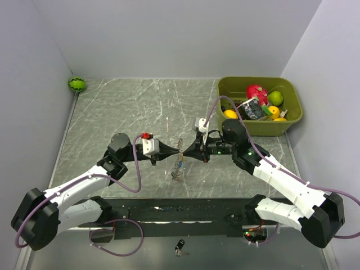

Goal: Put the keys on the keyring

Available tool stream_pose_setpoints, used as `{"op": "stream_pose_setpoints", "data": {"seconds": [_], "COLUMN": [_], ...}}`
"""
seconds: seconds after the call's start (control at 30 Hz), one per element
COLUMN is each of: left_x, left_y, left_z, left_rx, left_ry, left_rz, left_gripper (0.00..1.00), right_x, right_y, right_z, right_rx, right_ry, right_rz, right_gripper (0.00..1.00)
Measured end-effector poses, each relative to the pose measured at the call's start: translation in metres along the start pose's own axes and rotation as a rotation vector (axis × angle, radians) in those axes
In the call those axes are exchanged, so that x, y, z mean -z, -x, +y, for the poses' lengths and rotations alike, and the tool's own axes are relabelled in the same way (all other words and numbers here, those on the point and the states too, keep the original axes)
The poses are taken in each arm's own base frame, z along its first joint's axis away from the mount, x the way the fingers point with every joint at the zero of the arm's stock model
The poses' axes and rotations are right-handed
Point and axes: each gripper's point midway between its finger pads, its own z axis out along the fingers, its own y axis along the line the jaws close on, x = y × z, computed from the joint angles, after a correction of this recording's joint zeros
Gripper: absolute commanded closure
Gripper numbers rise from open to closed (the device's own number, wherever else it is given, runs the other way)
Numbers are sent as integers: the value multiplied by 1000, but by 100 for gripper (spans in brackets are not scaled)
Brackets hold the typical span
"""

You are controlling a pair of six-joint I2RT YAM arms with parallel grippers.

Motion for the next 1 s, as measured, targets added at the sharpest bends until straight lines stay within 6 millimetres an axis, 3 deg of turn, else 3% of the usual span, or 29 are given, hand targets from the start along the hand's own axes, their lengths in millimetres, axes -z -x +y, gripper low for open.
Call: {"op": "stream_pose_setpoints", "data": {"seconds": [1.0], "left_x": [-2], "left_y": [-2], "left_z": [-2], "left_rx": [4], "left_ry": [-16], "left_rz": [14], "left_gripper": [99], "right_x": [-1], "right_y": [6], "right_z": [2], "right_rx": [12], "right_ry": [11], "right_rz": [-8], "right_gripper": [100]}}
